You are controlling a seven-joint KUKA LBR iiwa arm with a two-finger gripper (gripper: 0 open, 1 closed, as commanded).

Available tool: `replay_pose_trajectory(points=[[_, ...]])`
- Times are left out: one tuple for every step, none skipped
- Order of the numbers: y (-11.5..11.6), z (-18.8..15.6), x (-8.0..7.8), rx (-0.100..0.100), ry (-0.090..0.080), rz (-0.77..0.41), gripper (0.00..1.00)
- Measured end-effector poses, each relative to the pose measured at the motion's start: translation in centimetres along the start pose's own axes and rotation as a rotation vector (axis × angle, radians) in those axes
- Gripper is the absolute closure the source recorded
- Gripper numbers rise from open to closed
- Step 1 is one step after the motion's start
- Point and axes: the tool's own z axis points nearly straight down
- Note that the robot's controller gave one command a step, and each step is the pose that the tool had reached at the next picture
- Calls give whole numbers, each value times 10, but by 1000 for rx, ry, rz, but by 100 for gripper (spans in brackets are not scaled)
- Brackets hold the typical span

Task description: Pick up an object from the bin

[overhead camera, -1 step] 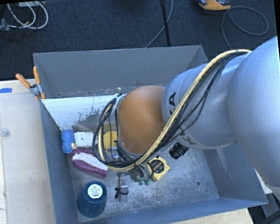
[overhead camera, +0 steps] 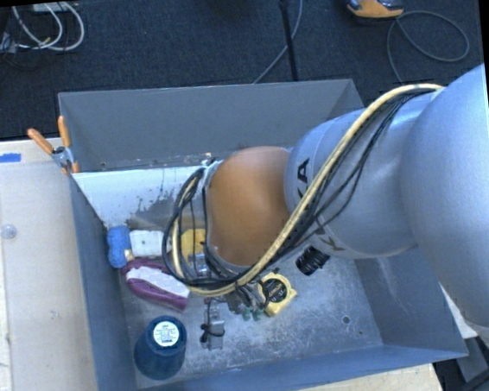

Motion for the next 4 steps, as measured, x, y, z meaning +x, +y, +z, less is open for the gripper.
replay_pose_trajectory(points=[[32,44,8,8,3,220,0],[38,68,8,33,3,263,0],[55,46,36,13,10,-78,0],[62,54,41,32,8,123,0]])
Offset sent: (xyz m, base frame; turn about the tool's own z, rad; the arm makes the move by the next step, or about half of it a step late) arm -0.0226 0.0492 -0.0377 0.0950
